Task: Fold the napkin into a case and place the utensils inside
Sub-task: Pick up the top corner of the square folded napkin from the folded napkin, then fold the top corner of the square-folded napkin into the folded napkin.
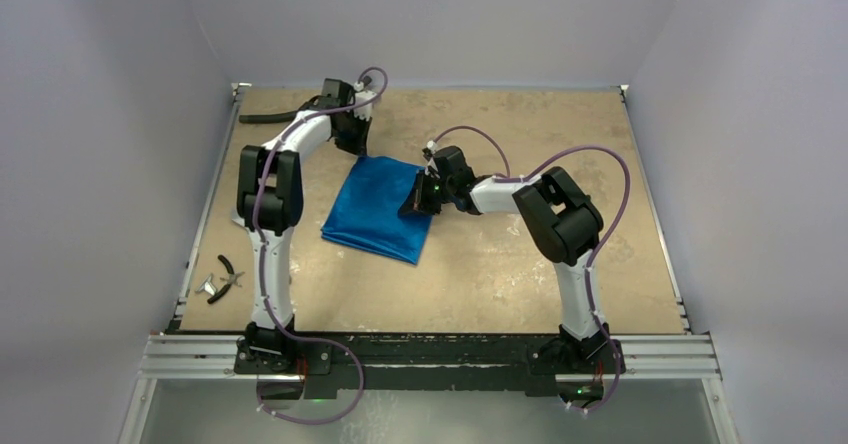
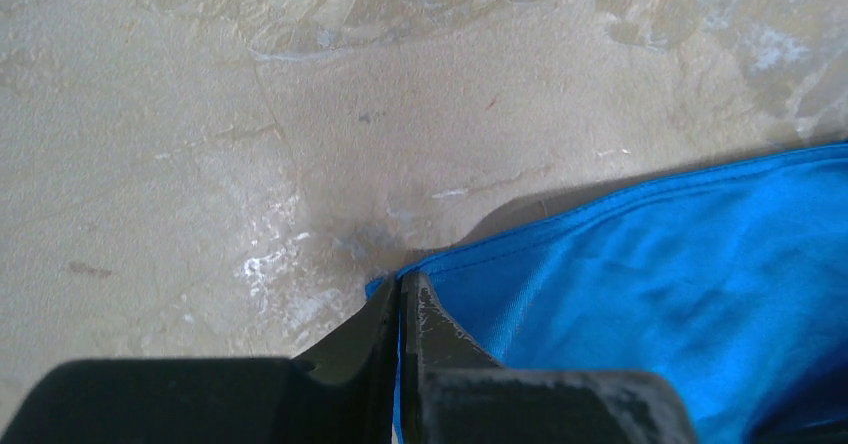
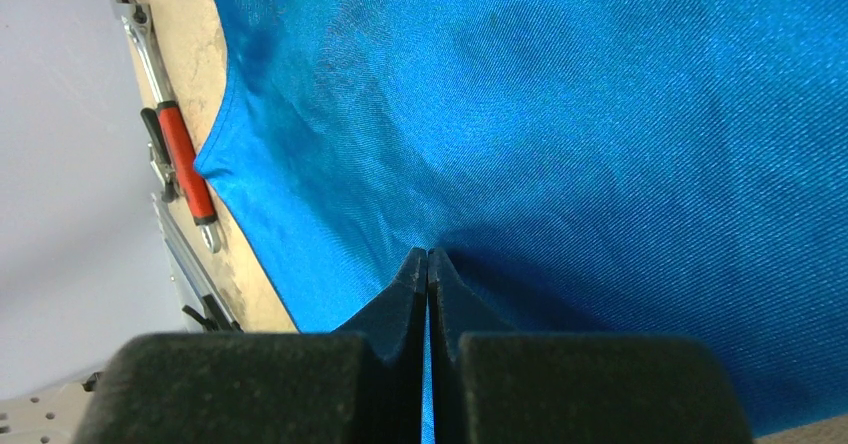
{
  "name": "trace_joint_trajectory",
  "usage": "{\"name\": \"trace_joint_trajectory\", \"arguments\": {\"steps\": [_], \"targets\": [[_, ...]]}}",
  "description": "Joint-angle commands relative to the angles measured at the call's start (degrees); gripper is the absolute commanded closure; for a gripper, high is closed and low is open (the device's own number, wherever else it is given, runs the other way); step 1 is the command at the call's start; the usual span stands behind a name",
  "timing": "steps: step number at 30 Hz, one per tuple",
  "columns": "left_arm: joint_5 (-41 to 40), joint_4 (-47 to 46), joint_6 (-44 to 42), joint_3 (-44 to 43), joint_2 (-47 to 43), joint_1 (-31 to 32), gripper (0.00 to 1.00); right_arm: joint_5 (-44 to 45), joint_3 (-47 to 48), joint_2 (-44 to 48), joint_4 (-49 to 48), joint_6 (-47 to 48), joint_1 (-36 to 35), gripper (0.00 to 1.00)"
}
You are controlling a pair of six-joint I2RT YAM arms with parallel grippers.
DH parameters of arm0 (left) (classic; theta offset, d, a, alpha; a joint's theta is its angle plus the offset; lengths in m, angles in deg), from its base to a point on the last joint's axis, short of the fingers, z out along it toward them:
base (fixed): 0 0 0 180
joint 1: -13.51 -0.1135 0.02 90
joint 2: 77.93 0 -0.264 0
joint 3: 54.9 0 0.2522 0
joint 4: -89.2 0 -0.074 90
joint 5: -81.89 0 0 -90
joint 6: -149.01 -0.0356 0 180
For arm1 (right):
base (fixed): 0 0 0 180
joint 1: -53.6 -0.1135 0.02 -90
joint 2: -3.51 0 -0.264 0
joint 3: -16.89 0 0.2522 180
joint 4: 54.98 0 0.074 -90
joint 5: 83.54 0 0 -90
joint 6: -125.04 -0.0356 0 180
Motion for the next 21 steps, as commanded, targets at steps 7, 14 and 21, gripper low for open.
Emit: {"name": "trace_joint_trajectory", "arguments": {"steps": [7,14,21], "targets": [[1.69,-6.99,2.48,5.88,-11.25,0.67,1.00,-0.78,-2.00,-0.51,-0.68,0.27,-0.31,1.00],[4.20,-9.45,2.43,10.72,-16.97,1.51,1.00,-0.69,-2.48,-0.02,-1.41,0.06,-0.34,1.00],[6.18,-9.15,2.34,15.03,-20.10,2.32,1.00,-0.69,-2.64,2.47,-2.27,-0.17,-0.33,1.00]]}}
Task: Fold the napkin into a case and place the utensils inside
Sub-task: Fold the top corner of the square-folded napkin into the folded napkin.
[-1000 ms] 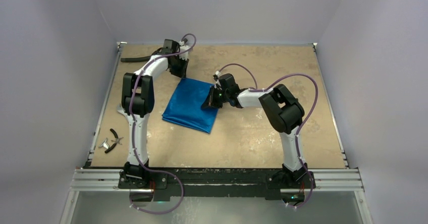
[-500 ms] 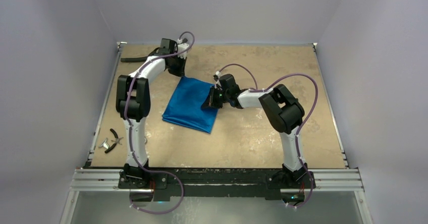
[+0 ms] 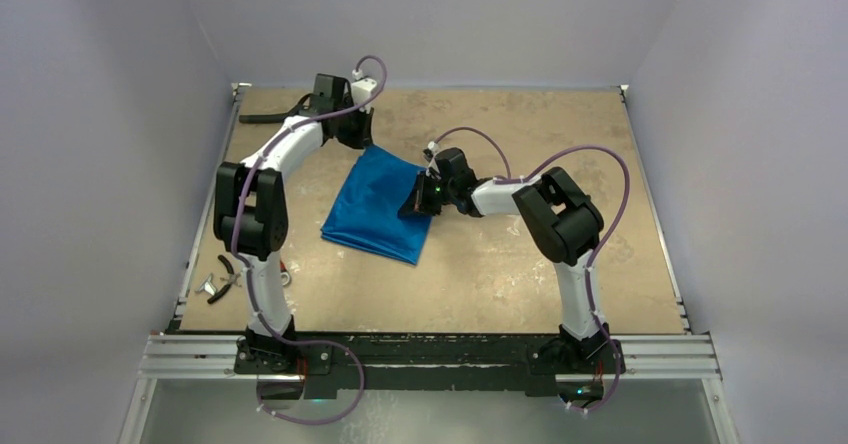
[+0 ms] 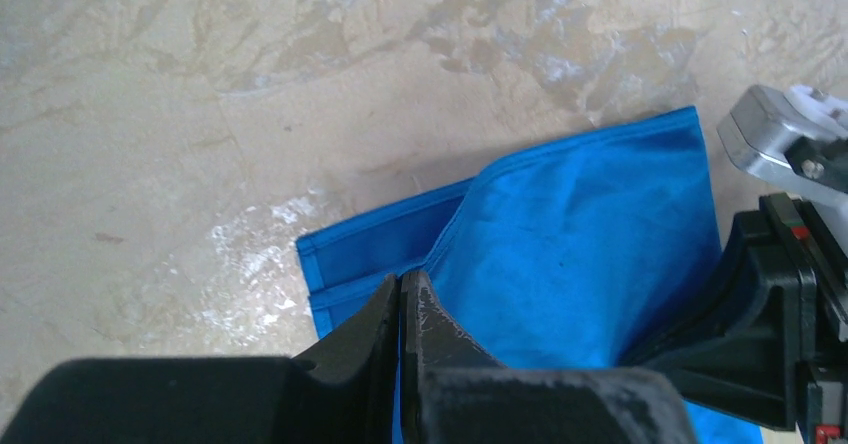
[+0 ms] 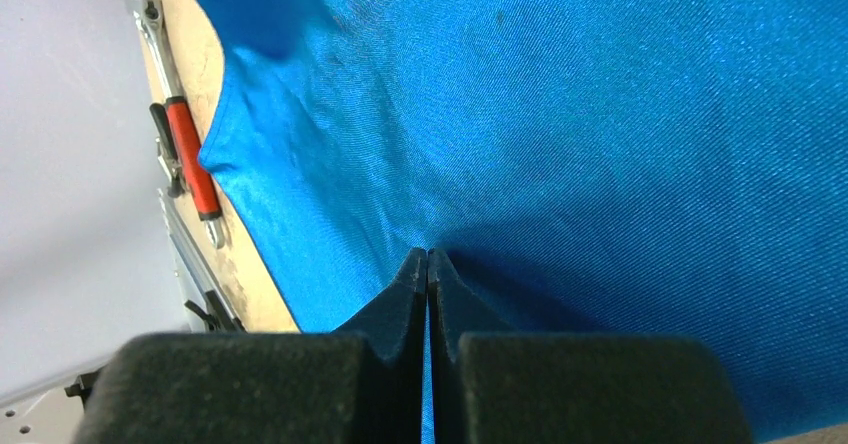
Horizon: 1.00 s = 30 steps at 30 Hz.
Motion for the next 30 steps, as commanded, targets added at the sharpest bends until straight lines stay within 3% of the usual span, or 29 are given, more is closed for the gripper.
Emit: {"name": "trace_joint_trajectory", "arguments": {"steps": [1,15,21,30], "targets": [[3.37,-1.98,0.75,3.40,-4.37,0.65,1.00,0.10,-0.88,3.04,0.65,0.10,-0.29,0.98],[10.53,-5.24,6.15,16.98,-14.80,1.96,1.00,-2.80,-7.36,13.19,-11.99,-8.84,1.91,0.55],[11.23,-7.46,8.79,23.05,-16.92,3.72,1.00,-2.58,-12.59,12.80,-20.23,-18.40,1.95,0.51],[12.48,-8.37,9.49,29.45,-18.77,5.11,1.00,0.35,-16.68,11.16,-24.38,-26.72,1.45,0.39]]}}
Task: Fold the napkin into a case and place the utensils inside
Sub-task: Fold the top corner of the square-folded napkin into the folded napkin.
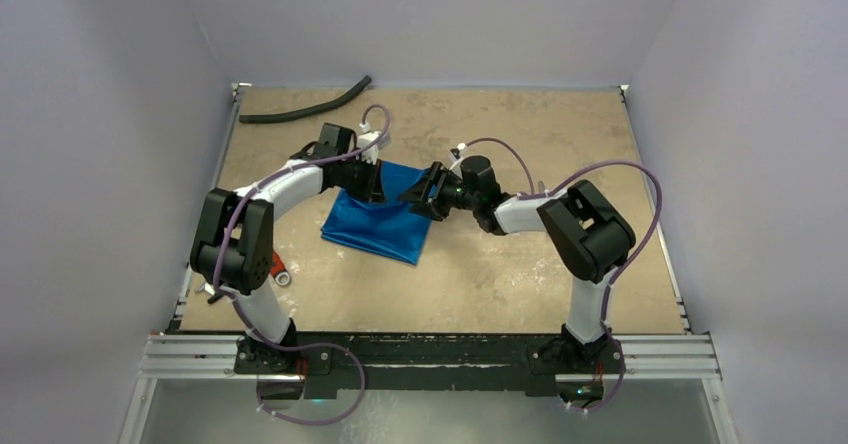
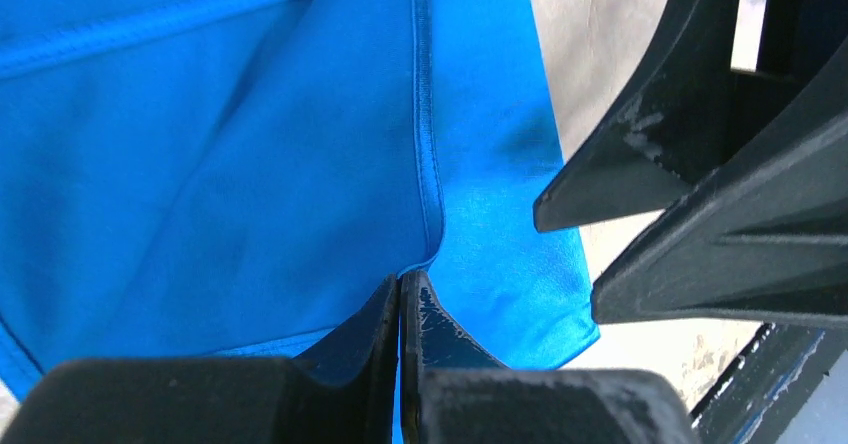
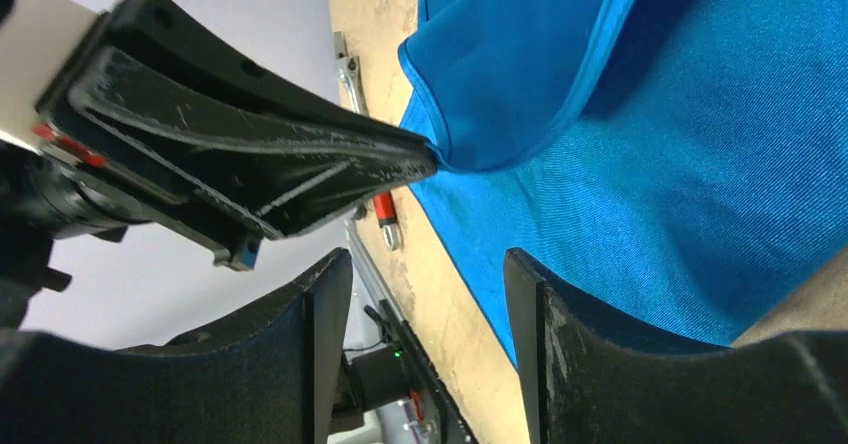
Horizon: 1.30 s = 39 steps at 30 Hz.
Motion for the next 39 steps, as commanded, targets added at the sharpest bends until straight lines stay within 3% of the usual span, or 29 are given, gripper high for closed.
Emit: {"name": "trace_joint_trajectory", "arguments": {"steps": [1,9,25,28,32,39], "targets": [[2.04,-2.93,1.03,1.60,-3.83,0.68,1.00,1.75,-0.22,-1.29,-4.01,-5.04,-0.52,0.38],[2.30,-3.42,1.82,1.61,-4.93,0.97,1.00,4.54,2.60,-3.42,0.93,-4.23,-1.31,0.37],[3.67,-2.22,1.99,6.05,-8.66,1.90,1.00,6.86,1.57,-2.29,-0.33,-8.44,-1.89,0.39],[4.41,-1.87,2.84,6.16,-9.44,1.95,1.00,6.22,1.40,0.34,5.18,-4.63,-1.63,0.39],[4.76,-2.28,3.66,6.28,-10.39,2.45,1.00,9.99,5.21,4.81,22.39,7.03,-0.51,0.39],[4.74,-4.19,5.10,7.60,-10.24,5.89,1.00,10.61,-0.41,11.50,27.64,13.28,8.26,0.39]]}}
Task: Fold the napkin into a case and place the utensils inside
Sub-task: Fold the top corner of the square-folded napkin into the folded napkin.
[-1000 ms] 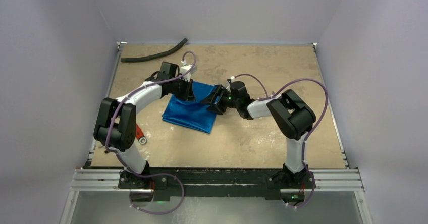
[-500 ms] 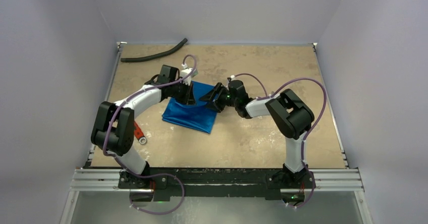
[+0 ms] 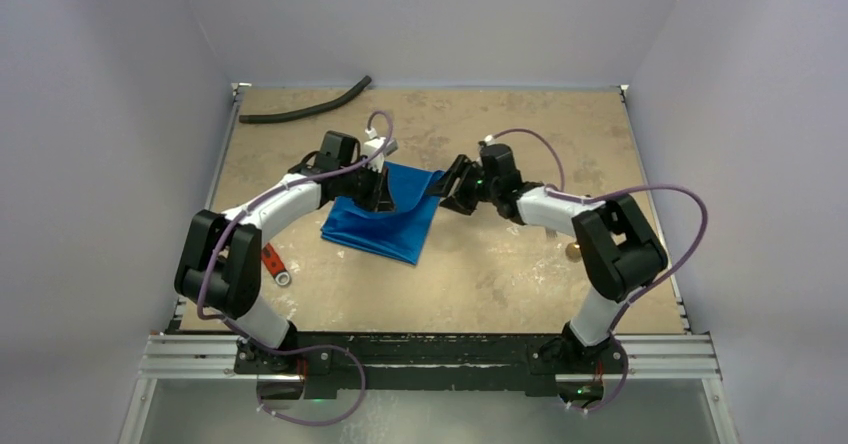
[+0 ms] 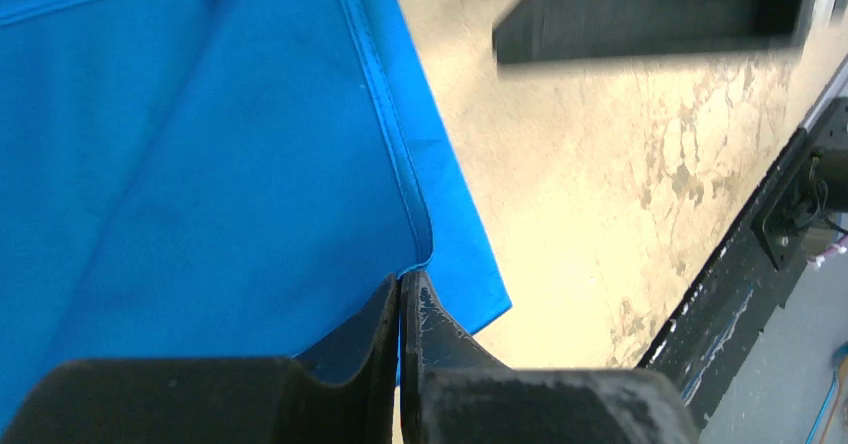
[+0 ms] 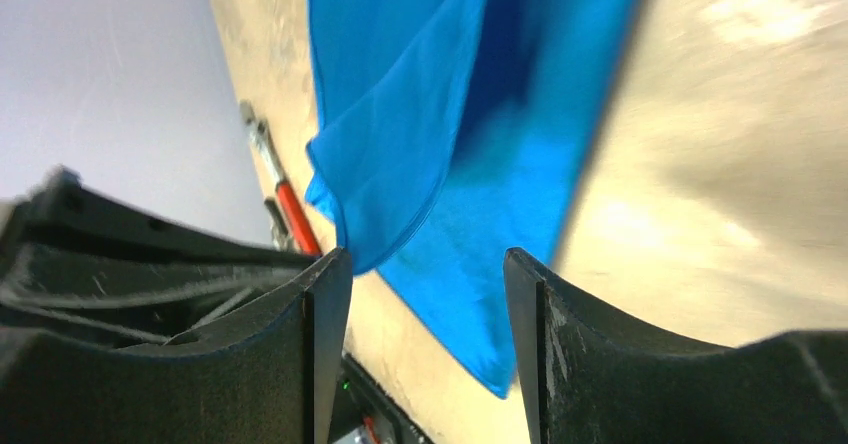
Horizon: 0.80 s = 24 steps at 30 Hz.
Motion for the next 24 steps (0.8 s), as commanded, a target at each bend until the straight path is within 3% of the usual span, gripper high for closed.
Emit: {"name": "trace_joint_trajectory", "arguments": {"steps": [1,14,19,20,24], "targets": [[1.26,-2.81,1.99,1.36,-1.61,3.28,1.00,3.40,-1.13,3.32,7.01,7.50,5.20,0.39],[-0.92,-3.51,0.97,2.76,0.73,9.39,1.00,3.61,10.29,-3.81,11.15,13.48,6.31,0.42],[-0.51,-2.24,-0.29,2.42,1.56,9.32,1.00,3.51,17.59,-9.14,11.90,14.82,6.36,0.52],[-0.44,-2.27,-0.29,2.34,1.64,9.31,0.97,3.24,18.48,-9.84,11.98,14.94,6.36,0.54],[-0.30,-0.34,-1.29,1.08,2.14,9.32,0.64,1.77,20.46,-11.78,13.50,15.67,6.35,0.62]]}}
